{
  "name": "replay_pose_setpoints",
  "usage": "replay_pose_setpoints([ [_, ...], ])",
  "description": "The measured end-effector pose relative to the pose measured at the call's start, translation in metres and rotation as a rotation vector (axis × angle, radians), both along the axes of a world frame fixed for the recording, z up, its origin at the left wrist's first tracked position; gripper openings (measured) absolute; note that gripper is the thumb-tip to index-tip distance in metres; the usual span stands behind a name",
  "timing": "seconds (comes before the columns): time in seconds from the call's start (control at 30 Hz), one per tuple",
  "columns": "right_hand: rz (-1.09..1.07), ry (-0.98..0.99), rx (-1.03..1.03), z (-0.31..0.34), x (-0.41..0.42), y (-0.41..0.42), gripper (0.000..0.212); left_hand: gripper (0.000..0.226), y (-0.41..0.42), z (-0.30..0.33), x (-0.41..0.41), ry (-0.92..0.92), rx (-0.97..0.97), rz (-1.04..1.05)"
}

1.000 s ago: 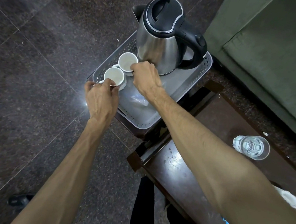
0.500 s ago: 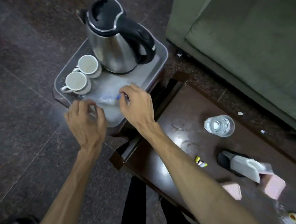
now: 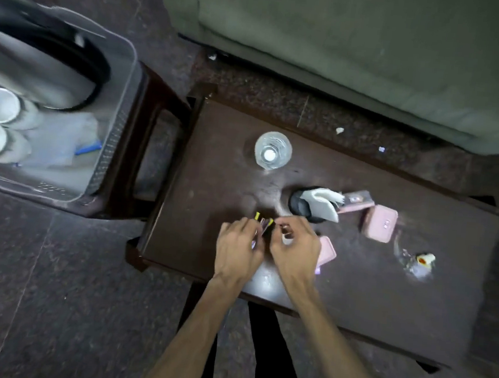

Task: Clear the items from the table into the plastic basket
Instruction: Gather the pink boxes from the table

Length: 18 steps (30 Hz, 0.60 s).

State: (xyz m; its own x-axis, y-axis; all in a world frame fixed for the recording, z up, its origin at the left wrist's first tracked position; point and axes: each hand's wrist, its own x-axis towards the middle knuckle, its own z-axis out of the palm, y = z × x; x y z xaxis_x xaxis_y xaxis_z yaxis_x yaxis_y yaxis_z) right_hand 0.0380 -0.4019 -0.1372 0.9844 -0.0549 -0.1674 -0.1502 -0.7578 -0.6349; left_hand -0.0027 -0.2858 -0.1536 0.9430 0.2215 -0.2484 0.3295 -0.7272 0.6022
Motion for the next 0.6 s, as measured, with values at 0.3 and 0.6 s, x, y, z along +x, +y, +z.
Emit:
replay_pose_setpoints([
  [0.3,-0.455,0.068,-0.117,-0.018,0.002,-0.143,0.015,0.048,-0.108,-0.030,0.009,0.233,0.026,-0.236],
  [0.6,-0.660,0.399,-0.120,-0.065,0.092,-0.220,0.045,0.045,-0.156,-0.055,0.016,0.333,-0.026,-0.086],
])
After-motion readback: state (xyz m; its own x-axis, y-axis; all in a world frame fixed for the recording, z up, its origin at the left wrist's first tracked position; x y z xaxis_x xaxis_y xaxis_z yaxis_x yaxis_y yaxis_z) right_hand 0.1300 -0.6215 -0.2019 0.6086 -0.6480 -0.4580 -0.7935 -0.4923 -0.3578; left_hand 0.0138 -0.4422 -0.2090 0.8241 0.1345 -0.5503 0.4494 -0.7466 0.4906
